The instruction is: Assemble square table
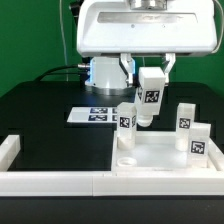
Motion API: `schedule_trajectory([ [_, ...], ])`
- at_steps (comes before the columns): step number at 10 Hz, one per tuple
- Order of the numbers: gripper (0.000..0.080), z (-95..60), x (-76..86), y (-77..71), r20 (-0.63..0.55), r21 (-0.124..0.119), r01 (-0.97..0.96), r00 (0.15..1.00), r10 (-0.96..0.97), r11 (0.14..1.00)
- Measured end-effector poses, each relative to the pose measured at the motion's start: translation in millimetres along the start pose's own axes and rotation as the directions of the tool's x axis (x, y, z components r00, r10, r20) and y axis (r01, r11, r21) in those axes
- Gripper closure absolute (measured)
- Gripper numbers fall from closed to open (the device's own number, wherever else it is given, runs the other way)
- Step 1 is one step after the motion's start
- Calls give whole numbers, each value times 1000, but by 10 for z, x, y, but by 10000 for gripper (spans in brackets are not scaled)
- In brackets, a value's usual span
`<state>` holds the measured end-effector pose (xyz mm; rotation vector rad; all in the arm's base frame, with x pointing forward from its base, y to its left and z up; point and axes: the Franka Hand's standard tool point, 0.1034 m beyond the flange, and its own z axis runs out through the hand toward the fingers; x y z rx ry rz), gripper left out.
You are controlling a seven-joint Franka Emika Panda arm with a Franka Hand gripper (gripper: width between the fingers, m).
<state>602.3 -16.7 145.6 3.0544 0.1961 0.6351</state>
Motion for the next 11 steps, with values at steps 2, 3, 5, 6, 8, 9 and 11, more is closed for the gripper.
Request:
schedule_trajectory([
  [2, 509, 155, -270, 78, 37, 25, -178, 984, 177, 984],
  [3, 509, 247, -299, -40, 47, 33, -207, 977, 206, 978],
  [5, 509, 304, -315, -270, 64, 34, -286, 957, 283, 958],
  [6, 509, 311, -318, -294, 64, 33, -245, 968, 243, 969],
  [8, 509, 313, -326, -256, 64, 29, -254, 966, 252, 967],
  [9, 509, 314, -319, -253, 53, 23, -257, 965, 256, 966],
  [11, 509, 259, -288, -107, -58, -37, -258, 965, 256, 965],
])
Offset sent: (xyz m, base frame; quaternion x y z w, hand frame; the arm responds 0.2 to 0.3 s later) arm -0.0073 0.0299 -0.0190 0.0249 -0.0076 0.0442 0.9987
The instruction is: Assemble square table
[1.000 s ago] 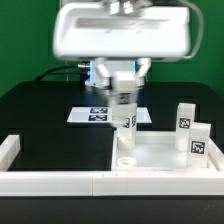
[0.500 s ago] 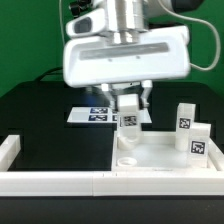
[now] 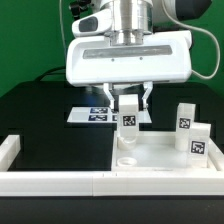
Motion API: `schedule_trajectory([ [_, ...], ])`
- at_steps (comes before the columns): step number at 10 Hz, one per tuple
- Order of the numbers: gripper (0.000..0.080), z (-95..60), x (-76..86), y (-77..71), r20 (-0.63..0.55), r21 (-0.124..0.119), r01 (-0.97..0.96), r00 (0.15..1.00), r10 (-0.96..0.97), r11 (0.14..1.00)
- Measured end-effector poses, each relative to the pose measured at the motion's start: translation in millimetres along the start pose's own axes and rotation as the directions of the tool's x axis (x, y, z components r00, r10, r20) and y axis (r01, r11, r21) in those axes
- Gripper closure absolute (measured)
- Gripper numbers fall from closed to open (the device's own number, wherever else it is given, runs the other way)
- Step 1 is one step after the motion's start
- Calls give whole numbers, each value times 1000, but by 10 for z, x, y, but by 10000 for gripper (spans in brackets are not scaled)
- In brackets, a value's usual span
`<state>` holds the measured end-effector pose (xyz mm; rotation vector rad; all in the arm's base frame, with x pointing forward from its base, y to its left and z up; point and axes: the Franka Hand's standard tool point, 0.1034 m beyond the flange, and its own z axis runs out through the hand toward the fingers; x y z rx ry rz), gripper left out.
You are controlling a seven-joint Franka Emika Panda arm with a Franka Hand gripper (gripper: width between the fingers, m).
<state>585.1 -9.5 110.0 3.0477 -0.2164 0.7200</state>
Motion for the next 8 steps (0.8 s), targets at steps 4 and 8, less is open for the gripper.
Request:
schedule_trajectory([
  [4, 509, -161, 223, 332, -125, -34, -20, 992, 16, 999],
  [8, 509, -46, 146, 190, -157, -39, -56, 986, 49, 998],
])
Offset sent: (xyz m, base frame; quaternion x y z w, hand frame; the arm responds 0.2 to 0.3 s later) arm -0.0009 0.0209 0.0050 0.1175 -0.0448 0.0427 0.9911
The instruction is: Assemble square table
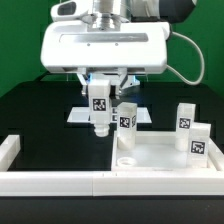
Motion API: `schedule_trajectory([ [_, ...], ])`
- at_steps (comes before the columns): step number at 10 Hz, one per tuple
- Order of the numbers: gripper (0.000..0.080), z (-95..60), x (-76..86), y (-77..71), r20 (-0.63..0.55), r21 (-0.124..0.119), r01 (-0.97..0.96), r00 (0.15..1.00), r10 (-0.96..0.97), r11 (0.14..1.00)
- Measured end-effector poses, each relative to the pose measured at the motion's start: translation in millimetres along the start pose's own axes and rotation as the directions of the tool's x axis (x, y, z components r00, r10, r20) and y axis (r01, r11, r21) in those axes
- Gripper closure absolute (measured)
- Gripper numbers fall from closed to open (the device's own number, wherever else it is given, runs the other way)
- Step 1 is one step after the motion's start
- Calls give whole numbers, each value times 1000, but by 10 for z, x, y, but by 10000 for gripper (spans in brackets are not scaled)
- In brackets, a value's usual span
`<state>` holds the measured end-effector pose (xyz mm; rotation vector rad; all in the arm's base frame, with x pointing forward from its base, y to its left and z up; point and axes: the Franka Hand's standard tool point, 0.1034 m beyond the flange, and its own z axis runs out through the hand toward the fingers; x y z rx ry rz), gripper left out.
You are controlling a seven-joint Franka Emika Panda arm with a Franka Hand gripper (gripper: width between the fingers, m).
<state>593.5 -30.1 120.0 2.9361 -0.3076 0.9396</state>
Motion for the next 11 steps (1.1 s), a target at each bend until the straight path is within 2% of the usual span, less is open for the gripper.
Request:
schedule_trajectory([
  [1, 509, 147, -170, -165, 24, -1, -1, 1000, 1, 1000],
  [3, 509, 261, -193, -252, 29, -1, 3, 1000, -3, 1000],
  [4, 509, 290, -183, -342, 29, 9, 5, 1000, -5, 1000],
  [7, 509, 341, -253, -361, 44, 10, 9, 999, -9, 1000],
  [11, 509, 380, -280, -399, 15, 0, 18, 1000, -18, 1000],
])
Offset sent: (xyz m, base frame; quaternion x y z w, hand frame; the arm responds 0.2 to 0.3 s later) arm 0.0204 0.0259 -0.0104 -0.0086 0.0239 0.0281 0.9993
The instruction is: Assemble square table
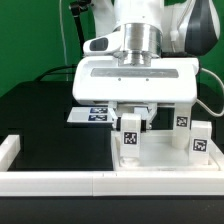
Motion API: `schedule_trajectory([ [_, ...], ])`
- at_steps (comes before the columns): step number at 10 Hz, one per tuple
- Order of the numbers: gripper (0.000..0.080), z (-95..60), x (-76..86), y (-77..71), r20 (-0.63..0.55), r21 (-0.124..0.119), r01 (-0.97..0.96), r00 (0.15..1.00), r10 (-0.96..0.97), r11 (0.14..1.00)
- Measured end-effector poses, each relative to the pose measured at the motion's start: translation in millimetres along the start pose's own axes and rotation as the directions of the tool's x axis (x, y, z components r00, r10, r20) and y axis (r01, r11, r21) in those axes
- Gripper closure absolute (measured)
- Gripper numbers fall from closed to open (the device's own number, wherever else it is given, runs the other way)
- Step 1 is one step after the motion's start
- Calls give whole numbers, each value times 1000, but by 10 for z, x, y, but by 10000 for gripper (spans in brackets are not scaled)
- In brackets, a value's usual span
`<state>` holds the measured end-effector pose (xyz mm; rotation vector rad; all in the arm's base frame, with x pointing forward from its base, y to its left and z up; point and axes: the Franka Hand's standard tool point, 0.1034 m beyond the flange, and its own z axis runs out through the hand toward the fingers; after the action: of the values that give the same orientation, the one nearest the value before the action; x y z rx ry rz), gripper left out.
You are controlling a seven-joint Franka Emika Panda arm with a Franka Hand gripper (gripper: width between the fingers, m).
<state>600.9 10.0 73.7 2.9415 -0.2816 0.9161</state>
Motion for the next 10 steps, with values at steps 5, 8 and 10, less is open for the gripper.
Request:
schedule_trajectory([
  [5, 416, 49, -149, -57, 57, 11, -1, 998, 0, 1000],
  [8, 180, 51, -152, -56, 58, 10, -1, 998, 0, 1000],
  [10, 151, 51, -153, -56, 58, 10, -1, 998, 0, 1000],
])
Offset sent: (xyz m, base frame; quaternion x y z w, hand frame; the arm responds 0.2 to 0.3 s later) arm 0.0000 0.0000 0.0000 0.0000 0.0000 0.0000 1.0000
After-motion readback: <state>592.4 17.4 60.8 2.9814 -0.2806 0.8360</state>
